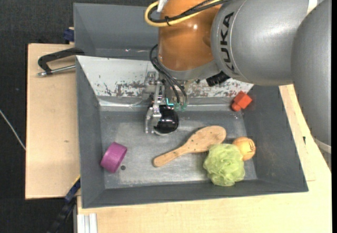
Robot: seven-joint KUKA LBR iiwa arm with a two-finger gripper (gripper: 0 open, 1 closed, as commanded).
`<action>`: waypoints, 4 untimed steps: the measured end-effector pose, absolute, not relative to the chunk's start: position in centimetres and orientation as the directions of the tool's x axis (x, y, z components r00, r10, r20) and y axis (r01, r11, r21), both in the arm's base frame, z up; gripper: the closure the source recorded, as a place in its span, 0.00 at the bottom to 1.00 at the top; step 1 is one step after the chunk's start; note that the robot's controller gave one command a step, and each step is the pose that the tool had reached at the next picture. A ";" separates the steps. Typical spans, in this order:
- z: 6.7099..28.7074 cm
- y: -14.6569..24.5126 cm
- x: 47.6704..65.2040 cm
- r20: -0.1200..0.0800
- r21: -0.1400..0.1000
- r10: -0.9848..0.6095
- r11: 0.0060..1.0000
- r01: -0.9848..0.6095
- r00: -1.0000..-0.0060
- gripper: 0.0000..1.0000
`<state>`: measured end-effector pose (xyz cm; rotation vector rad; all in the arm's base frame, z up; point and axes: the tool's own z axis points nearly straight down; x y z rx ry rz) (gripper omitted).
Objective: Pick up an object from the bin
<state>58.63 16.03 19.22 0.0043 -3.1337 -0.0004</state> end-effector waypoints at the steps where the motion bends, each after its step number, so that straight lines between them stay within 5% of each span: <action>1: 19.7 15.9 58.8 -0.001 0.002 0.000 1.000 0.000 -1.000 0.00; 2: 14.1 12.1 56.4 -0.005 0.002 -0.083 0.997 -0.083 -0.997 0.00; 3: 13.7 8.4 55.2 -0.015 0.012 -0.332 0.943 -0.332 -0.943 0.00; 4: 14.8 5.0 53.8 -0.001 0.001 -0.264 0.964 -0.264 -0.964 0.00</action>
Offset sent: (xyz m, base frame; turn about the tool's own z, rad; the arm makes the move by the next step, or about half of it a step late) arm -0.0534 -0.0897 -0.1222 -0.1745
